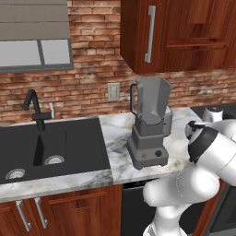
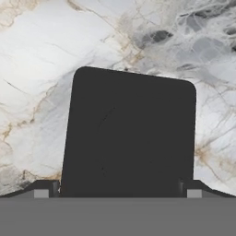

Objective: Open the blender lid, put the mango in the blender, close the lid, and start the blender.

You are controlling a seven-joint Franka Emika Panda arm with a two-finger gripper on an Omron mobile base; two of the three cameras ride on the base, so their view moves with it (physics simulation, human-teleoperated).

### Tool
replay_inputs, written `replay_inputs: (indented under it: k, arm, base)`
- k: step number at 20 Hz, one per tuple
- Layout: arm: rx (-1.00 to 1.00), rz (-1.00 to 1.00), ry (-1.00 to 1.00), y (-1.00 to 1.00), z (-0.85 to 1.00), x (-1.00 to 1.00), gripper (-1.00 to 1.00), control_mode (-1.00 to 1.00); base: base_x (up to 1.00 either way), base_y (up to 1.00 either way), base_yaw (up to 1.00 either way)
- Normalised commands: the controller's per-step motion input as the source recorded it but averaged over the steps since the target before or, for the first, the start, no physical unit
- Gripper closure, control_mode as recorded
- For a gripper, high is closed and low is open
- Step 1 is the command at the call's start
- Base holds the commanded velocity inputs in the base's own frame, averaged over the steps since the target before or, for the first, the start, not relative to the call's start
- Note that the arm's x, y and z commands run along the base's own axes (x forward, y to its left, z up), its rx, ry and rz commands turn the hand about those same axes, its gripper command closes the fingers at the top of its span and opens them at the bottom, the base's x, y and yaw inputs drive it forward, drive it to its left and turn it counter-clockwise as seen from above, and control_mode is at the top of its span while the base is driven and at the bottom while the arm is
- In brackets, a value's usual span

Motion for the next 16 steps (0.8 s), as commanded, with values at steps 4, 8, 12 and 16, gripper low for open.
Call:
replay_inputs:
  k: [4,8,12,16]
  arm:
    - [0.03,0.03,0.03,-0.1,0.0,0.03,-1.0,-1.0]
    - [0.05,0.03,0.01,-0.14,0.0,0.0,-1.0,-1.0]
    - [0.06,0.03,0.0,-0.06,0.0,0.0,-1.0,-1.0]
    - [0.08,0.0,0.02,-0.01,-0.02,0.0,-1.0,-1.0]
  base:
    - [0.0,0.0,0.0]
    - [0.0,0.0,0.0]
    - [0.0,0.0,0.0]
    - [0.0,0.0,0.0]
